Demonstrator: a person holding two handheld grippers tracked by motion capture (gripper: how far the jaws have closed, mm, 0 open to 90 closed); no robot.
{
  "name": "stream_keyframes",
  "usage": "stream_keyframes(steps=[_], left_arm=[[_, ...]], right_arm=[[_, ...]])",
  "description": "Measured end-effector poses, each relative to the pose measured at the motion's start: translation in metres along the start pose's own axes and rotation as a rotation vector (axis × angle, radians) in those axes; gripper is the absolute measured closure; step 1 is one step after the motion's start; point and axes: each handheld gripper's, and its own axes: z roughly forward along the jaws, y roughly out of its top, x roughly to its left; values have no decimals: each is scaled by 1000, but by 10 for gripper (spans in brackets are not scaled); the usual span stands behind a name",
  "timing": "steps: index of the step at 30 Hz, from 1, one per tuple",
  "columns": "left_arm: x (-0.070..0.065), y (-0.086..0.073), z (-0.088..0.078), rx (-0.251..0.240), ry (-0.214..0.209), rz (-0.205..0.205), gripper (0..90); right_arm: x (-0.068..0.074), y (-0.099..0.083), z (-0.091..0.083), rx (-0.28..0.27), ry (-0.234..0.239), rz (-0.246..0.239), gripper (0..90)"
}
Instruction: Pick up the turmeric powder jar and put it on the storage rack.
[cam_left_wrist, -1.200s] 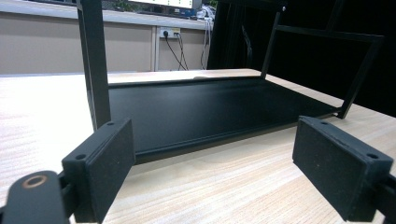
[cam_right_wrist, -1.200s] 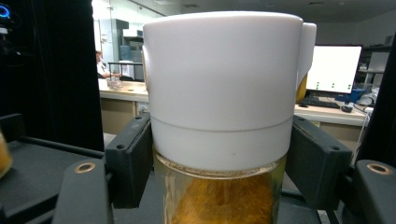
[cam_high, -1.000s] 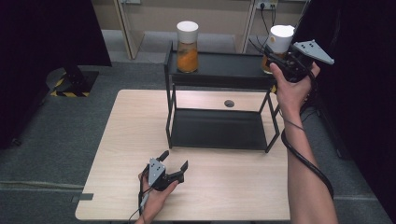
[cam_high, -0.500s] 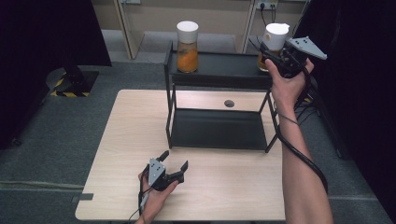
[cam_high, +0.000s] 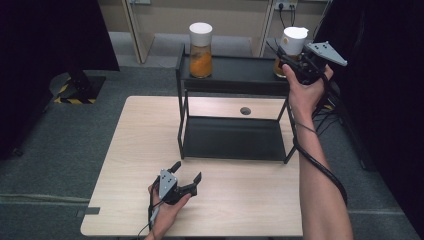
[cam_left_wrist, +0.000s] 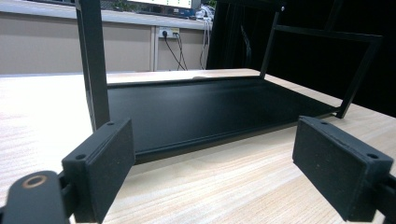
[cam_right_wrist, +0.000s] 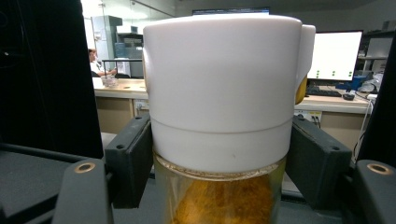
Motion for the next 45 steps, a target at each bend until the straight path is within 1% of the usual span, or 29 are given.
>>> stream_keyframes(steps=[6, 8, 11, 13, 18, 23, 30, 35, 42, 45], left_arm=[[0, 0, 0, -1, 1, 2, 126], [0, 0, 0, 0, 1, 2, 126], [-1, 0, 0, 0, 1, 3, 125], [-1, 0, 0, 1, 1, 4, 126], [-1, 0, 0, 0, 1, 4, 126], [-1, 0, 0, 2, 1, 7, 126], [-1, 0, 0, 2, 2, 7, 126], [-1, 0, 0, 3, 2, 9, 126], [-1, 0, 0, 3, 2, 9, 126], [-1, 0, 0, 3, 3, 10, 126]], right_arm=[[0, -4, -1, -14, -1, 8, 302], [-1, -4, -1, -15, 5, 12, 298], [-2, -2, -3, -10, 15, 18, 233], [-3, 0, -4, 0, 23, 26, 159], [-4, -1, -11, 0, 29, 28, 89], [-6, -2, -21, -3, 54, 2, 58], [-7, -3, -35, 1, 80, -5, 39], [-7, -9, -44, 1, 101, -3, 36], [-7, -19, -53, 12, 123, -16, 29], [-7, -24, -57, 15, 134, -12, 26]])
